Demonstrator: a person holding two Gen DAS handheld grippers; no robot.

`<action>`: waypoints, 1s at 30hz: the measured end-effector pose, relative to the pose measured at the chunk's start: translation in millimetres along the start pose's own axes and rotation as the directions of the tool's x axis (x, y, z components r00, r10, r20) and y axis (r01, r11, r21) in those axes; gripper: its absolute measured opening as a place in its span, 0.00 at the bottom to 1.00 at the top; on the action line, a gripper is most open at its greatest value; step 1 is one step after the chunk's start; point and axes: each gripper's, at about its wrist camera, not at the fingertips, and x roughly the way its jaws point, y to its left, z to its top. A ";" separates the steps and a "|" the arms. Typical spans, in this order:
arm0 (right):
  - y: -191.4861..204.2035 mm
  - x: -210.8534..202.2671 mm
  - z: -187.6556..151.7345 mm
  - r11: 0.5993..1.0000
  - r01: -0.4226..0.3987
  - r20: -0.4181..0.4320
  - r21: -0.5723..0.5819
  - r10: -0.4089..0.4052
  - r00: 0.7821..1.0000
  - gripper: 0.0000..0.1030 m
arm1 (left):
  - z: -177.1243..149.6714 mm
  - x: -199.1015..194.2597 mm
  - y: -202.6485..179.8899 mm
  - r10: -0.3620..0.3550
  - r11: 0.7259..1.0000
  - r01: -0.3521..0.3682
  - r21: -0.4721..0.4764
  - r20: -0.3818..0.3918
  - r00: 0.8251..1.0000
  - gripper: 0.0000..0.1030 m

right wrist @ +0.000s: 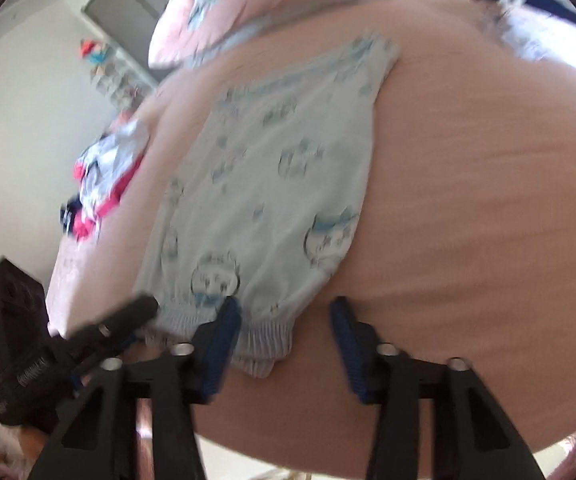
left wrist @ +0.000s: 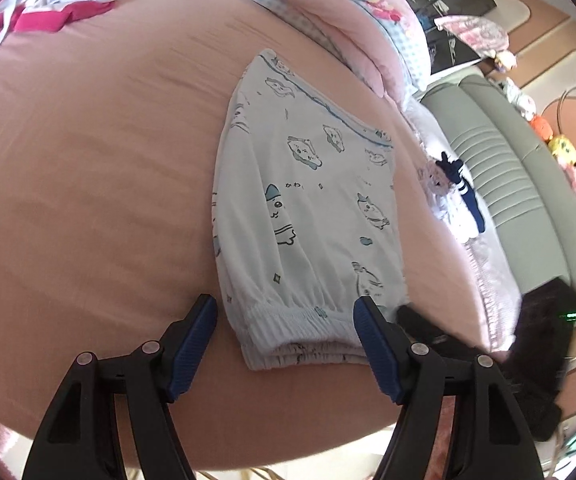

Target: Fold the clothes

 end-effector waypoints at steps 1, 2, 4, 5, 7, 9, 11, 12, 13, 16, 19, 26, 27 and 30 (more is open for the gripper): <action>0.3 -4.8 1.0 1.000 -0.017 0.013 -0.007 0.017 1.000 0.43 | 0.4 1.4 -0.1 0.004 1.000 -0.004 0.005 -0.002 1.000 0.67; 0.3 -7.5 1.6 1.000 -0.027 0.011 -0.014 0.027 1.000 0.43 | 0.1 1.8 0.1 0.004 1.000 -0.004 0.008 -0.001 1.000 0.67; -4.2 -0.3 -0.9 1.000 -0.015 -0.042 -0.011 0.015 0.999 0.43 | -1.2 1.8 0.5 0.004 1.000 -0.004 0.016 0.000 1.000 0.67; -7.2 4.7 -2.6 1.000 -0.006 -0.071 -0.006 0.005 0.997 0.43 | -1.6 1.7 0.5 0.008 1.000 -0.008 0.022 -0.002 1.000 0.65; -9.3 2.9 -5.3 1.000 -0.007 -0.072 0.001 0.008 0.997 0.42 | -1.2 2.4 -0.3 0.050 0.998 -0.049 0.039 -0.013 0.999 0.51; -5.6 1.9 -7.6 1.000 -0.005 -0.065 0.005 0.005 0.998 0.42 | 0.0 0.7 2.0 0.049 0.999 -0.048 0.018 -0.034 0.998 0.33; -1.7 -8.7 -16.8 0.998 -0.038 -0.032 0.039 0.039 0.999 0.31 | 1.2 -1.8 6.0 0.013 1.000 -0.015 -0.027 -0.060 0.998 0.23; 1.7 -9.0 -21.2 0.997 -0.067 -0.045 0.048 0.069 0.997 0.30 | 1.0 -3.5 6.2 0.004 0.999 -0.006 -0.032 -0.062 0.998 0.22; 5.0 -7.7 -24.3 0.997 -0.062 -0.065 0.036 0.064 0.996 0.30 | 0.8 -4.9 6.4 -0.003 0.999 0.001 -0.034 -0.063 0.998 0.23; 4.2 -4.0 -24.0 0.999 -0.033 -0.082 0.036 0.035 0.996 0.30 | 0.8 -3.2 9.2 -0.014 0.999 0.012 -0.041 -0.057 0.998 0.23; -2.4 -9.8 -19.5 0.996 -0.063 -0.073 0.069 0.068 0.995 0.30 | 4.7 4.7 11.5 -0.033 0.997 0.028 -0.072 -0.068 0.997 0.26; -4.5 -41.2 -11.5 0.992 -0.128 -0.047 0.023 0.129 0.991 0.14 | 12.3 -8.8 -9.5 -0.060 0.998 0.056 -0.038 -0.108 0.992 0.15; -3.3 -48.4 -11.5 0.990 -0.138 -0.043 0.018 0.139 0.989 0.14 | 11.0 -14.0 -13.3 -0.072 0.997 0.069 -0.036 -0.110 0.991 0.15; 1.4 -65.6 -16.6 0.992 -0.129 -0.052 0.003 0.129 0.990 0.14 | -2.6 -17.6 -25.0 -0.053 0.998 0.058 0.028 -0.156 0.986 0.15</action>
